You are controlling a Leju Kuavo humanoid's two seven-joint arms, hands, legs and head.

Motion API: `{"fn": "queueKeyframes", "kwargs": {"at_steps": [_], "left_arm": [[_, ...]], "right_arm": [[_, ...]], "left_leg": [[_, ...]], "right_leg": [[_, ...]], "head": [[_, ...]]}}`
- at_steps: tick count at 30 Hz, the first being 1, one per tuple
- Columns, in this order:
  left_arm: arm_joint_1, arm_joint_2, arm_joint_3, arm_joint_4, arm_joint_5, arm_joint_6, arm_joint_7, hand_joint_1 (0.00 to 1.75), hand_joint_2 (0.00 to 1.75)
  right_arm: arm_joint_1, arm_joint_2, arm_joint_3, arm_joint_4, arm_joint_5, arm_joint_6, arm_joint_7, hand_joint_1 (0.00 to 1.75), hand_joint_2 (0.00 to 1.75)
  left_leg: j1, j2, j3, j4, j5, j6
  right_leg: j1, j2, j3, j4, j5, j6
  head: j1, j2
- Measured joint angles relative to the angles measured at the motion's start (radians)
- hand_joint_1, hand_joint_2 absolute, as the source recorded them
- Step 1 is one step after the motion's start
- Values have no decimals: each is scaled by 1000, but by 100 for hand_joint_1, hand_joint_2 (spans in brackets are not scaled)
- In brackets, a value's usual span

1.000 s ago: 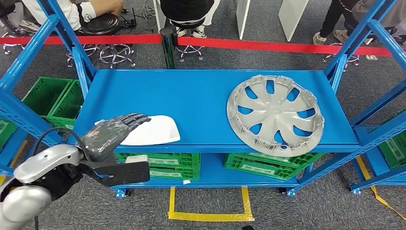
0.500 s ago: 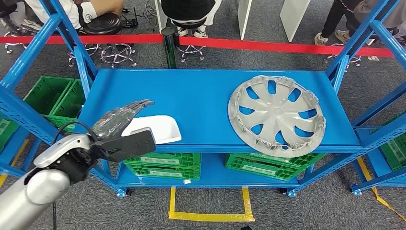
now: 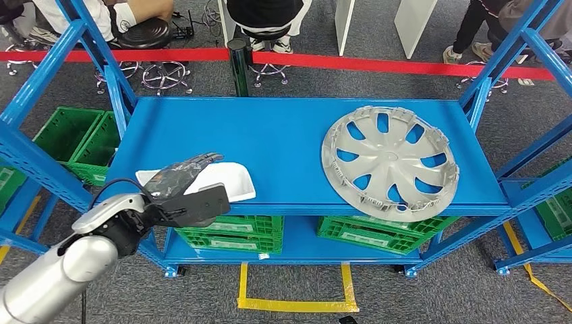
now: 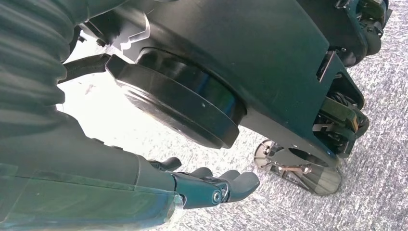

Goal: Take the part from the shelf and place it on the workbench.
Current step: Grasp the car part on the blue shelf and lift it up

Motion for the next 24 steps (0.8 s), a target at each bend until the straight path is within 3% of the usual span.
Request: {"fn": "queueKeyframes", "kwargs": {"at_steps": [10,24], "left_arm": [[2,-7,-17,44,3,14,0,0,175],[-19,-50,-67,190,57,138,-10,0,175]], "right_arm": [[-5,3,0,4,27,-1,22,0,175],[-35,12,-14,14,107,24,50,0,175]], "left_leg": [[0,4,0,0,0,0],[0,6,0,0,0,0]], "right_leg": [[0,0,0,0,0,0],[0,1,0,0,0,0]], "head": [[0,0],[0,0]]}}
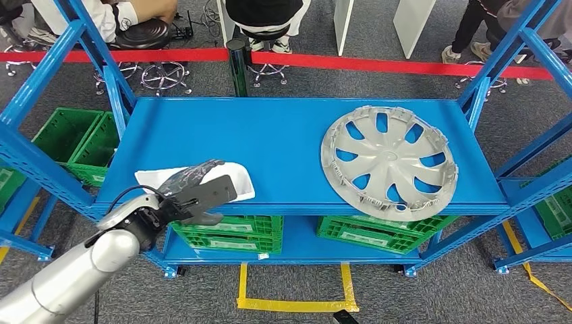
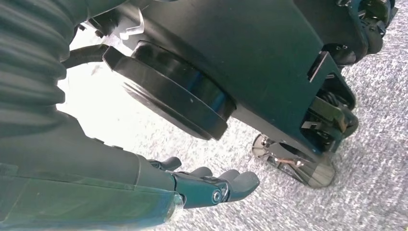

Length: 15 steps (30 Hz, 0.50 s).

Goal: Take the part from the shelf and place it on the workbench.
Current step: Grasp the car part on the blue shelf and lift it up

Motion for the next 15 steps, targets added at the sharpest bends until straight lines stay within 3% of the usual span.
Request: {"fn": "queueKeyframes", "kwargs": {"at_steps": [15], "left_arm": [[-47,-61,-60,178,-64,20,-46,0,175]], "right_arm": [[-20,8,-11,3,66,13,31,0,175]], "left_leg": [[0,-1,0,0,0,0]], "right_leg": [[0,0,0,0,0,0]], "head": [[0,0]]}}
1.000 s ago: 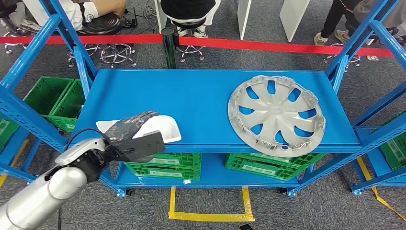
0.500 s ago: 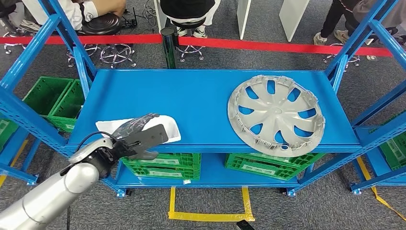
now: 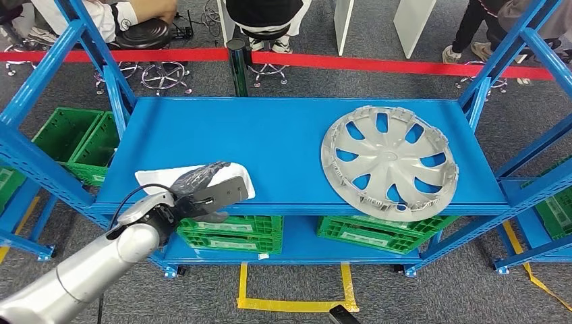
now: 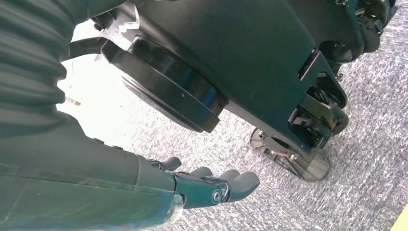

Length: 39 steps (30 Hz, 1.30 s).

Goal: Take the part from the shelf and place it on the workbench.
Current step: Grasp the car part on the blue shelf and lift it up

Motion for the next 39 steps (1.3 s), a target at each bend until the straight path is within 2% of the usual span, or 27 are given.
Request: {"fn": "queueKeyframes", "kwargs": {"at_steps": [10,26,30,31,39], "left_arm": [[2,-11,-27,54,-89,-31,3,0,175],[10,-10,-52,91,-144,-55,10,0,175],[11,-10,-53,96,-156,-55,4,171,175],[11,-10,-53,97,-160,-55,1,175,175],[11,-10,-53,99,-171,-54,-6,175,175]], "right_arm": [[-8,3,-28,1,56,15,26,0,175],[-10,11,-68,1,105,22,37,0,175],[-10,12,-73,1,115,30,38,0,175],[-10,12,-76,1,118,33,38,0,175],[-9,16,-92,2,127,40,38,0,175]], "left_leg": [[0,5,0,0,0,0],[0,14,1,0,0,0],[0,15,1,0,0,0],[0,15,1,0,0,0],[0,15,1,0,0,0]], "right_leg": [[0,0,0,0,0,0],[-1,2,0,0,1,0],[-1,2,0,0,1,0],[-1,2,0,0,1,0],[-1,3,0,0,1,0]], "head": [[0,0],[0,0],[0,0],[0,0],[0,0]]}}
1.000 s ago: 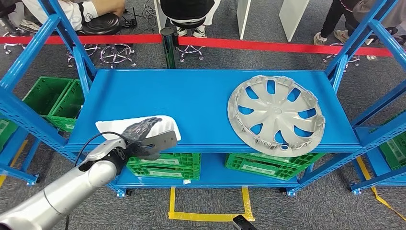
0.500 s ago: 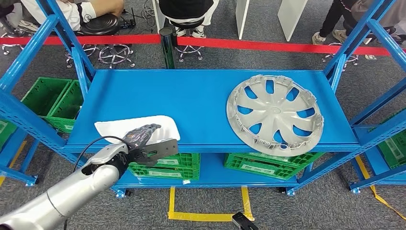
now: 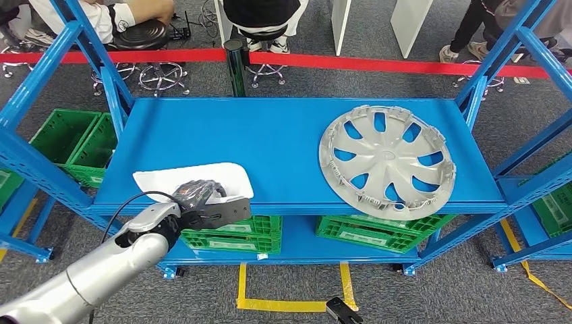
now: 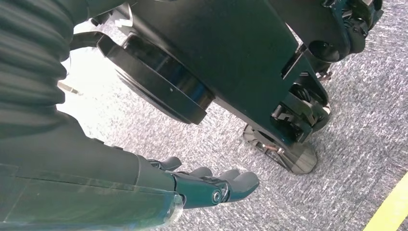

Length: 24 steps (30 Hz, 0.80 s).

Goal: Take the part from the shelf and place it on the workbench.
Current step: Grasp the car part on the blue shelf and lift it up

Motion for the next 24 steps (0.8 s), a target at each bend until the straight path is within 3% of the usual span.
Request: {"fn": "queueKeyframes", "kwargs": {"at_steps": [10,13,14,17,24], "left_arm": [[-9,-2,0,0,-24,5,-20,175,175],[-10,-4,0,0,-29,3,-25,175,44],[-10,-4,0,0,-30,1,-27,175,44],[-10,-4,0,0,-30,-11,-35,175,175],[-12,-4,0,-1,-33,-30,-51,175,175]], "right_arm": [[1,3,-11,5,13,2,0,0,175],[2,5,-20,6,21,2,0,0,175],[2,5,-21,6,23,2,0,0,175],[2,6,-22,8,30,2,0,0,175],[7,10,-28,8,39,-6,0,0,175]], "left_leg": [[0,0,1,0,0,0],[0,0,2,0,0,0],[0,0,2,0,0,0],[0,0,2,0,0,0],[0,0,3,0,0,0]], "right_leg": [[0,1,0,0,0,0],[0,1,1,0,0,0],[0,1,1,0,0,0],[0,1,1,0,0,0],[0,1,2,1,0,0]], "head": [[0,0],[0,0],[0,0],[0,0],[0,0]]}}
